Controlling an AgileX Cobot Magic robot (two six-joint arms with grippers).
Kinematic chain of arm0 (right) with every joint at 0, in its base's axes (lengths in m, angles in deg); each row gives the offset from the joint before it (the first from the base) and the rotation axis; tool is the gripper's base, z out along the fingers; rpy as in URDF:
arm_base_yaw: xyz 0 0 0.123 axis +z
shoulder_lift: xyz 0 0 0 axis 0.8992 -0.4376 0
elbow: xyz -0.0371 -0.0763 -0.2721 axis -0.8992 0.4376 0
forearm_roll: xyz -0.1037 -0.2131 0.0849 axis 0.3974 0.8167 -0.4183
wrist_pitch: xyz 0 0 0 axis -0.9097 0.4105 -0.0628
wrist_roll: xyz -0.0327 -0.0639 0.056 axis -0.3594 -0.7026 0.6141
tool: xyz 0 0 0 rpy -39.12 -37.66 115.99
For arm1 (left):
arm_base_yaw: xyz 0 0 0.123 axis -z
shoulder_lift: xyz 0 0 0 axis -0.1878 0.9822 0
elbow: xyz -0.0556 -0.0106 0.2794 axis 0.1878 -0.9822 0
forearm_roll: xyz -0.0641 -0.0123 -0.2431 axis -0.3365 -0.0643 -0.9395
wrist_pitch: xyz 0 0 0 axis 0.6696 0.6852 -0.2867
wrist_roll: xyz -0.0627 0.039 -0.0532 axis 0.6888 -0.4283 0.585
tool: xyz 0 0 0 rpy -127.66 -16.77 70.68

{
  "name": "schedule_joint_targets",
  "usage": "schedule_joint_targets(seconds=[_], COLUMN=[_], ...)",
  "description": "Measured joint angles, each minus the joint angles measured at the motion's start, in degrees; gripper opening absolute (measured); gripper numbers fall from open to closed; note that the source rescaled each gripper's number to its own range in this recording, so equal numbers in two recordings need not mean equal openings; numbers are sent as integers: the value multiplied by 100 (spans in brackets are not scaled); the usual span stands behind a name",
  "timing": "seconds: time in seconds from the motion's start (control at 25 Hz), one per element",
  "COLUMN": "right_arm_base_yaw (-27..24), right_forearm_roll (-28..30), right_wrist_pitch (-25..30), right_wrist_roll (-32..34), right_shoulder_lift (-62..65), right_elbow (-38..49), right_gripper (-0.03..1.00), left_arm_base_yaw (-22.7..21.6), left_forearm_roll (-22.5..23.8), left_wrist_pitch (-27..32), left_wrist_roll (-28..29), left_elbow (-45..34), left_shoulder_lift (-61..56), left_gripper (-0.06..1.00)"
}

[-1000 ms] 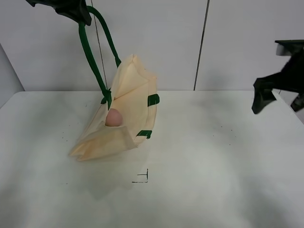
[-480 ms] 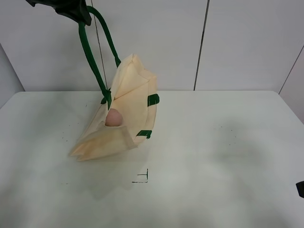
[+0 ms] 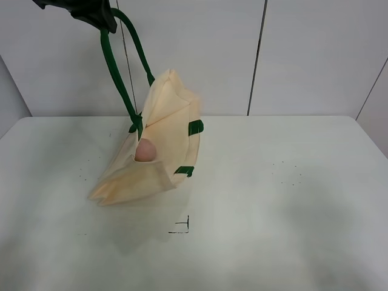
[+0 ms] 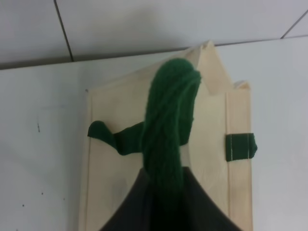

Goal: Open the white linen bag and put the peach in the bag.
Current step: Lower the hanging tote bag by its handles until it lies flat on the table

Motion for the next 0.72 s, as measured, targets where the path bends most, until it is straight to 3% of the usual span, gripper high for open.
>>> schedule_joint_targets(seconds=[0.2,0.4,0.6,0.68,0.72], right_arm_base_yaw=[18,18,18,18,18], right_forearm_roll=[4,6,6,6,6], right_wrist_pitch=[0,0,0,0,0], right_wrist_roll=[4,4,4,4,4], right_shoulder_lift=[0,0,0,0,0], right_elbow=[-1,6,6,6,6], right_gripper=[100,100,100,100,100], left_arm_base_yaw=[0,0,0,0,0], left_forearm_roll=[-135,-721,-1115,-1131,-1136], left_wrist_pitch=[-134,-661,-917,-963,-983], left_wrist_roll=[0,0,-133,-221,-243], left_elbow=[-511,-1171,-1303,-1314,-1314], left_shoulder_lift=[8,414,1237,1552,1647], left_gripper=[0,0,0,6,14])
